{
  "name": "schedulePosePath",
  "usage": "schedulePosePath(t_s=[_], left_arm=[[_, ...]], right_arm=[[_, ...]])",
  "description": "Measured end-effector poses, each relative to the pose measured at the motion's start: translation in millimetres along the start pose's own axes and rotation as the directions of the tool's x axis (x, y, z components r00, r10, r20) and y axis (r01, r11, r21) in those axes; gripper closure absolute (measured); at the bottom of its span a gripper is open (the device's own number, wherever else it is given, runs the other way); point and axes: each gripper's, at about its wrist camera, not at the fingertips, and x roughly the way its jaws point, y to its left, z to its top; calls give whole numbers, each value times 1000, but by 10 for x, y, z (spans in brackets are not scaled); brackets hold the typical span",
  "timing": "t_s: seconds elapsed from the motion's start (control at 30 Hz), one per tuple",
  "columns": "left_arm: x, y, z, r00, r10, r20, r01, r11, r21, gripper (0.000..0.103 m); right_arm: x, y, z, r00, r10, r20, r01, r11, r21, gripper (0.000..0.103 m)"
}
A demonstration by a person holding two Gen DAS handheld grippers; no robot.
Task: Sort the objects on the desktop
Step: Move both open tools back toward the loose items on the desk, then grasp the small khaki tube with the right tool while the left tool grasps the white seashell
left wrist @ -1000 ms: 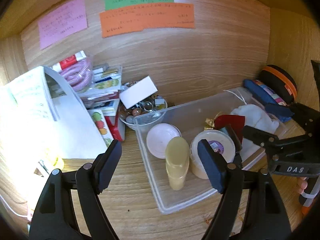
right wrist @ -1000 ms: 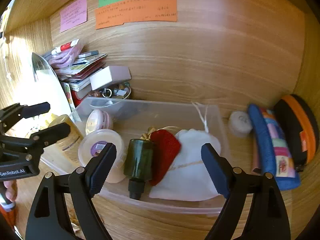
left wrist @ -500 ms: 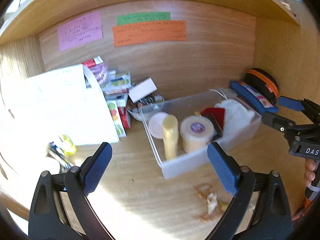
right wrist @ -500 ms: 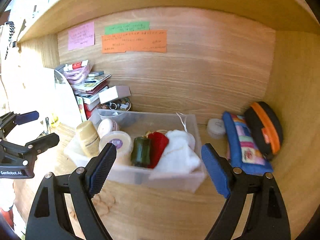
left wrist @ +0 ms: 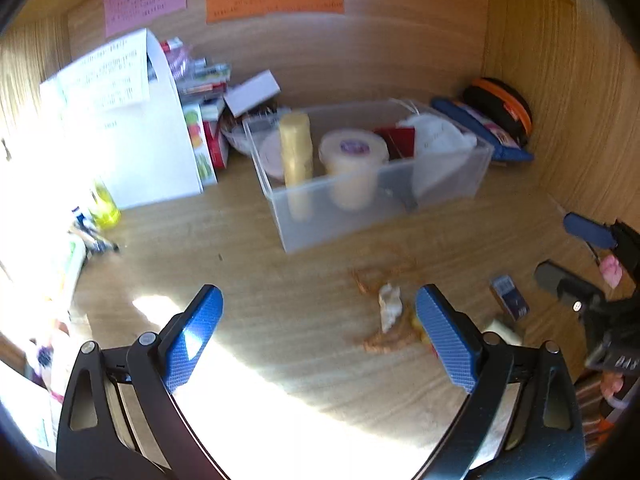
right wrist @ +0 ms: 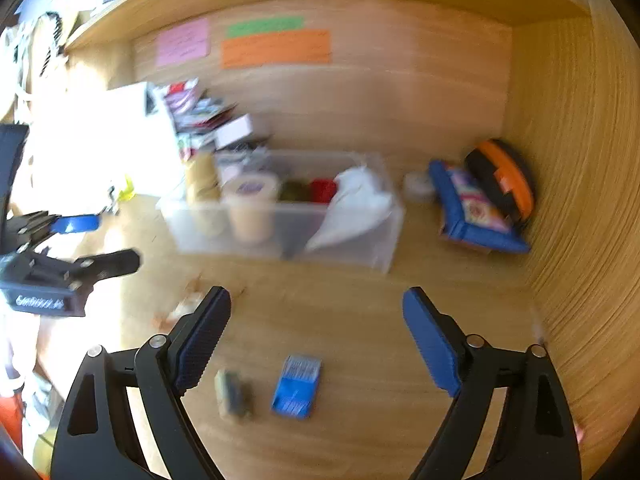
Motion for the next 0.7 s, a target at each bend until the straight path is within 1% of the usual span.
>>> schedulePosePath(t_s=[0.07,0.13,0.2,0.23,0.27,0.4,0.5,0.57,0.7], left_arm=[[47,-12,-82,1000,-9,-20,9,1000,1,5],[97,-12,-134,999,-8,-37,8,1000,-5,5],[143,-4,-170,999,-10,-52,9,1000,-9,5],[163,4,-181,998,-12,-58,11,1000,-11,5],[187,12,-192,998,-17,-67,17,1000,-14,5],[244,13,-199,996,-31,-79,30,1000,-7,5],[309,-3,-174,995,-35,-97,36,999,2,6],[351,-35,-153,992,-42,-118,45,999,27,10],[485,-133,-126,986,-31,-161,45,996,80,27]], right_arm=[[7,85,-117,999,36,-24,-37,999,-29,35],[18,161,-213,996,74,-46,-76,996,-52,47],[64,227,-299,991,105,-79,-110,991,-72,57],[94,248,-325,989,113,-93,-120,989,-82,60],[129,276,-354,986,124,-111,-135,987,-93,64],[232,344,-423,976,152,-156,-171,978,-120,73],[285,368,-467,972,155,-178,-181,974,-135,75],[332,353,-486,967,164,-196,-191,973,-127,82],[349,289,-485,963,183,-196,-204,975,-92,88]])
